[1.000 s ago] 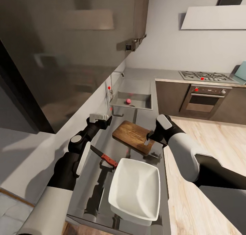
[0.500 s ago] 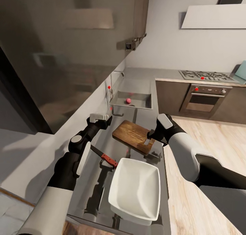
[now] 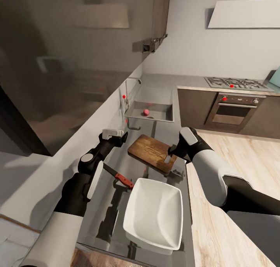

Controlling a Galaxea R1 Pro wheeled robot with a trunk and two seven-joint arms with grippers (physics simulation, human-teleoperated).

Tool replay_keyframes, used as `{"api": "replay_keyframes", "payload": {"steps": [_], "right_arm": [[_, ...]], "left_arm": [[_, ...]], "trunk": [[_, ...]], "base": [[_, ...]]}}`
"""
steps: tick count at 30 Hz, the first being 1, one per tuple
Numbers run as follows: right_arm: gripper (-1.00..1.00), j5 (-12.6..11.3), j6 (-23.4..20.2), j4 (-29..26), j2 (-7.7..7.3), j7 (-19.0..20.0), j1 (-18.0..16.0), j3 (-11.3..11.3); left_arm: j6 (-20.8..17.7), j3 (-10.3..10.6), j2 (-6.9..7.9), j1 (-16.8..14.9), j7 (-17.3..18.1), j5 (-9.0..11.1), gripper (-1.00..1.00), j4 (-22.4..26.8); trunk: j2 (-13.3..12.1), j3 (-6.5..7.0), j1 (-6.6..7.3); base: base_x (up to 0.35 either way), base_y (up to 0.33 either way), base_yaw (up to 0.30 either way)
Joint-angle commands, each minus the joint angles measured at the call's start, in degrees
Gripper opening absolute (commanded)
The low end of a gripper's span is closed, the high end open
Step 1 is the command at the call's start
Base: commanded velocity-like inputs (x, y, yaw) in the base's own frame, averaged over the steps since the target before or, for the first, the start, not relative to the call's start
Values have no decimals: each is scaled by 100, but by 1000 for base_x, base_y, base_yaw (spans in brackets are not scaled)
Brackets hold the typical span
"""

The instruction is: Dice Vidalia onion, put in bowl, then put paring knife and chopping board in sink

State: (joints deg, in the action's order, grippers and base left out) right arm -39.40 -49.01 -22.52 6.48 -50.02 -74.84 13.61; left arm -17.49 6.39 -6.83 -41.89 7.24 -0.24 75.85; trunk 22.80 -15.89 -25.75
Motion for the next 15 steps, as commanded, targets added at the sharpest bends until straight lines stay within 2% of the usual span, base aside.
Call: {"api": "replay_keyframes", "payload": {"steps": [1, 15], "right_arm": [[100, -53, -10, -102, 2, -60, -4, 10], [100, -50, -12, -199, 2, -61, -4, 10]], "left_arm": [[-35, -6, -2, -4, 23, -3, 100, 8], [-36, -6, -2, -4, 23, -3, 100, 8]], "trunk": [[12, -21, -3], [12, -151, -3]], "base": [[0, 0, 0], [0, 0, 0]]}}
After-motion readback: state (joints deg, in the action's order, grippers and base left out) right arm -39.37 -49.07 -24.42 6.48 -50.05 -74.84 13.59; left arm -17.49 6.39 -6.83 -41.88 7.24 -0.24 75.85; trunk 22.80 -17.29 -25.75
